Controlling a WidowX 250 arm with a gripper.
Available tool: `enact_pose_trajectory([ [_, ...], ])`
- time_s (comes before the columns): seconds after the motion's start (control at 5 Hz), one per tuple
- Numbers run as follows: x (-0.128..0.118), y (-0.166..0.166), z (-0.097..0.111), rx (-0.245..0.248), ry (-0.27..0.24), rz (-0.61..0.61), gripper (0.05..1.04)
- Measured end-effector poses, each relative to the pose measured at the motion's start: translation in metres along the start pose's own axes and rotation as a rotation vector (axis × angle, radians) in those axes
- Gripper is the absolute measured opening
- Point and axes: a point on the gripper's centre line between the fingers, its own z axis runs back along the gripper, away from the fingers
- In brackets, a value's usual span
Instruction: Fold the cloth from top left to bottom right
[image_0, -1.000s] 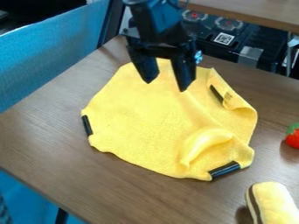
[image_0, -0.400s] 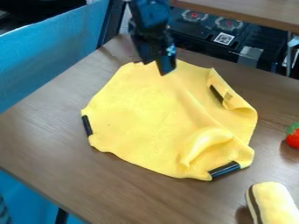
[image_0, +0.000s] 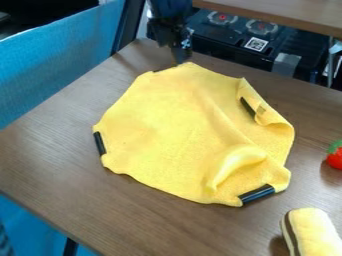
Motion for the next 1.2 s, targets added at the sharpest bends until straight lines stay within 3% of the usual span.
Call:
enact_pose_trajectory([
  [0.2, 0.002, 0.026, -0.006, 0.15, -0.011, 0.07, 0.999],
  [0.4, 0.004, 0.052, -0.01, 0.355, -0.028, 0.162, 0.999],
  [0.6, 0.003, 0.061, -0.026, 0.446, 0.009, 0.197, 0.999],
  [1.0, -0.003, 0.082, -0.058, 0.438, 0.095, 0.208, 0.999],
  [1.2, -0.001, 0.086, -0.067, 0.435, 0.112, 0.209, 0.999],
])
